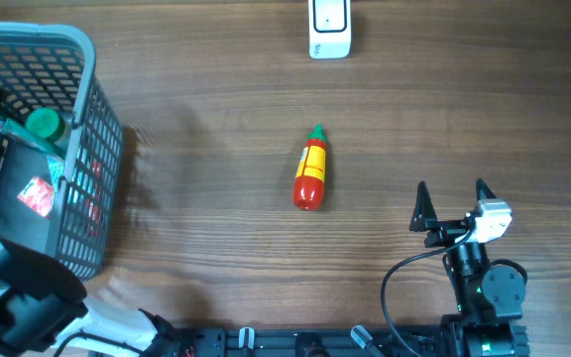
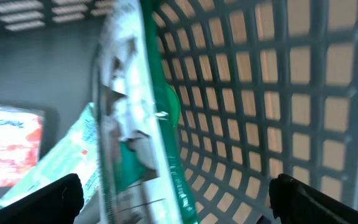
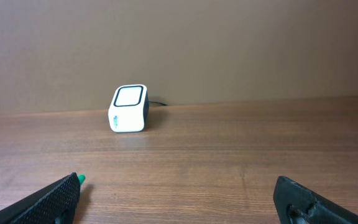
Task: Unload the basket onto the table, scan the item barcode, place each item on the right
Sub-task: 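Return the left gripper to the basket and grasp the green glove pack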
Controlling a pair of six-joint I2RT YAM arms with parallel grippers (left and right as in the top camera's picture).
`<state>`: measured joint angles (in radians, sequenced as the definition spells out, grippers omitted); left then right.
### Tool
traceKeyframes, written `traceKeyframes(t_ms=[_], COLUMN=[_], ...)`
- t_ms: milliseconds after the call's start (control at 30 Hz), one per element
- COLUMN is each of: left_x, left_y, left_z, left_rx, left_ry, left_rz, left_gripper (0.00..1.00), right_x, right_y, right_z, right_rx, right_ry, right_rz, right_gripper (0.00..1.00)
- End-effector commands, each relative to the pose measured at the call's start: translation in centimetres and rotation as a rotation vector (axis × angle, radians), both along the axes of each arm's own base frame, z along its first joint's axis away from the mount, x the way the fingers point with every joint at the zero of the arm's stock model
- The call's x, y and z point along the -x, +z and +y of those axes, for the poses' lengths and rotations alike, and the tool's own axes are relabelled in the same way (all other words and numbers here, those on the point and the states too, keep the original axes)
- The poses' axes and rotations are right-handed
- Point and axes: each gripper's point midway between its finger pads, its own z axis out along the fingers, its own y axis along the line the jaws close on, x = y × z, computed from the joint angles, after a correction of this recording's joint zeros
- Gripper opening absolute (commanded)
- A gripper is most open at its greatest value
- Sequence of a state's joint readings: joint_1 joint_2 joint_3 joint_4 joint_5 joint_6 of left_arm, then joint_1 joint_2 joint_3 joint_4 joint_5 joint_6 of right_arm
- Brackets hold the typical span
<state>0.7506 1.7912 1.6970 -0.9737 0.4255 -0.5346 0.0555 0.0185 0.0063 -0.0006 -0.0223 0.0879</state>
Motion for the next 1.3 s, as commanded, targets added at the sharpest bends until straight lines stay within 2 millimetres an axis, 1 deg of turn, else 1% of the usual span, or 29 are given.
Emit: traceKeyframes(t_ms=[0,67,100,133,167,200,233,267,333,367,467,567,600,667,733,767,833,933,1000,1067,1200,1267], left_x=[-1.6,-1.4,-1.1,-0.6,-0.2,0.4,0.6,0.9,1.3,1.5,2.1,2.2,2.1,1.9,1.7,1.7,1.8,2.6,3.3,3.8,5.1,5.7], left_y=[-1.8,-2.8,-3.3,-4.0,-4.3,-4.7,-4.8,-4.8,-4.6,-4.6,-4.4,-3.3,-2.6,-0.3,2.9,4.9,8.3,12.8,16.2,18.9,23.5,25.5], left_z=[-2.2,-2.5,-2.5,-2.4,-2.3,-2.1,-2.0,-2.0,-1.8,-1.7,-1.5,-1.4,-1.3,-1.2,-1.0,-1.1,-1.4,-2.0,-3.0,-4.1,-6.5,-8.2], left_rx=[0.004,-0.006,-0.015,-0.030,-0.039,-0.051,-0.054,-0.052,-0.047,-0.043,-0.038,-0.056,-0.069,-0.108,-0.162,-0.194,-0.243,-0.296,-0.330,-0.361,-0.374,-0.375], left_ry=[-0.109,-0.108,-0.103,-0.093,-0.086,-0.074,-0.069,-0.066,-0.057,-0.052,-0.040,-0.034,-0.032,-0.026,-0.018,-0.013,-0.010,0.021,0.038,0.024,0.027,-0.005], left_rz=[0.033,0.087,0.118,0.167,0.193,0.229,0.245,0.250,0.254,0.258,0.262,0.240,0.224,0.177,0.112,0.069,-0.002,-0.095,-0.179,-0.264,-0.416,-0.489], left_gripper=[1.00,1.00,0.95,0.88,0.77,0.59,0.45,0.36,0.08,0.04,0.04,0.04,0.04,0.04,0.04,0.04,0.04,0.04,0.04,0.04,0.04,0.04], right_x=[0.1,0.1,0.1,0.1,0.1,0.1,0.1,0.1,0.1,0.1,0.1,0.1,0.1,0.1,0.1,0.1,0.1,0.1,0.1,0.1,0.1,0.1], right_y=[0.2,0.2,0.2,0.2,0.2,0.2,0.2,0.2,0.2,0.2,0.2,0.2,0.2,0.2,0.2,0.2,0.2,0.2,0.2,0.2,0.2,0.2], right_z=[0.2,0.2,0.2,0.2,0.2,0.2,0.2,0.2,0.2,0.2,0.2,0.2,0.2,0.2,0.2,0.2,0.2,0.2,0.2,0.2,0.2,0.2], right_rx=[0.008,0.008,0.008,0.008,0.008,0.008,0.008,0.008,0.008,0.008,0.008,0.008,0.008,0.008,0.008,0.008,0.008,0.008,0.008,0.008,0.008,0.008], right_ry=[0.010,0.010,0.010,0.010,0.010,0.010,0.010,0.010,0.010,0.010,0.010,0.010,0.010,0.010,0.010,0.010,0.010,0.010,0.010,0.010,0.010,0.010], right_rz=[-0.012,-0.011,-0.011,-0.011,-0.012,-0.012,-0.011,-0.012,-0.012,-0.012,-0.012,-0.012,-0.011,-0.012,-0.011,-0.011,-0.012,-0.011,-0.012,-0.011,-0.011,-0.011], right_gripper=[1.00,0.99,1.00,1.00,1.00,1.00,1.00,1.00,1.00,1.00,1.00,1.00,1.00,1.00,1.00,1.00,1.00,1.00,1.00,1.00,1.00,1.00])
